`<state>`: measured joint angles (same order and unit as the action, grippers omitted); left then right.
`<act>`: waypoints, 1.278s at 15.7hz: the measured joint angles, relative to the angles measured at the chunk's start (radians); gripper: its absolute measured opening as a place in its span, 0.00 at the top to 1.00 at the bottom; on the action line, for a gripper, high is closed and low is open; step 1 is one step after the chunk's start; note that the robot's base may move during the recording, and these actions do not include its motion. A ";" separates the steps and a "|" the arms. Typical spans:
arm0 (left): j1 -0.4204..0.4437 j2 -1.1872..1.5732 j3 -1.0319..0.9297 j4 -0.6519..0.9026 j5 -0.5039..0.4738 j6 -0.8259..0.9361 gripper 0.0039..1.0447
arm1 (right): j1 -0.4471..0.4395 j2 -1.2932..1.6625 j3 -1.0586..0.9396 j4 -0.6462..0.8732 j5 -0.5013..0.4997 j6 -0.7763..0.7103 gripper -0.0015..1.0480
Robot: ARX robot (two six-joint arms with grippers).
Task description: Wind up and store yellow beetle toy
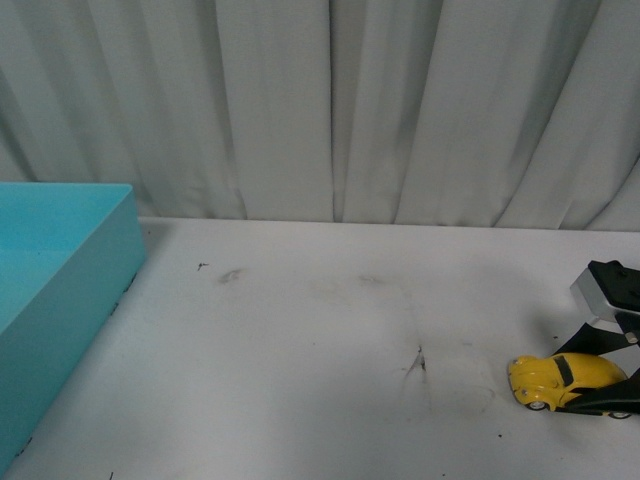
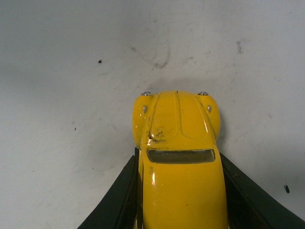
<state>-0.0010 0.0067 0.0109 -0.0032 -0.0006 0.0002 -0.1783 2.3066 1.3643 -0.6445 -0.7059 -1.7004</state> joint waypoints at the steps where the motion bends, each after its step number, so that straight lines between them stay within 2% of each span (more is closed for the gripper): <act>1: 0.000 0.000 0.000 0.000 0.000 0.000 0.06 | -0.015 0.000 0.000 -0.014 0.000 -0.014 0.60; 6: 0.000 0.000 0.000 0.000 0.000 0.000 0.06 | -0.060 -0.021 -0.041 -0.024 0.010 -0.032 0.60; 11: 0.000 0.000 0.000 0.000 0.000 0.000 0.06 | -0.070 -0.031 -0.053 -0.032 0.017 -0.033 0.60; 16: 0.000 0.000 0.000 0.000 0.000 0.000 0.06 | -0.064 -0.024 -0.057 -0.045 0.043 -0.037 0.11; 17: 0.000 0.000 0.000 0.000 0.000 0.000 0.06 | -0.064 -0.024 -0.057 -0.043 0.043 -0.037 0.04; 18: 0.000 0.000 0.000 0.000 0.000 0.000 0.06 | -0.064 -0.024 -0.057 -0.040 0.043 -0.037 0.07; 20: 0.000 0.000 0.000 0.000 0.000 0.000 0.06 | -0.064 -0.024 -0.057 -0.039 0.044 -0.037 0.06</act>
<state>-0.0010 0.0067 0.0109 -0.0036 -0.0006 0.0002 -0.2424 2.2826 1.3075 -0.6838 -0.6617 -1.7374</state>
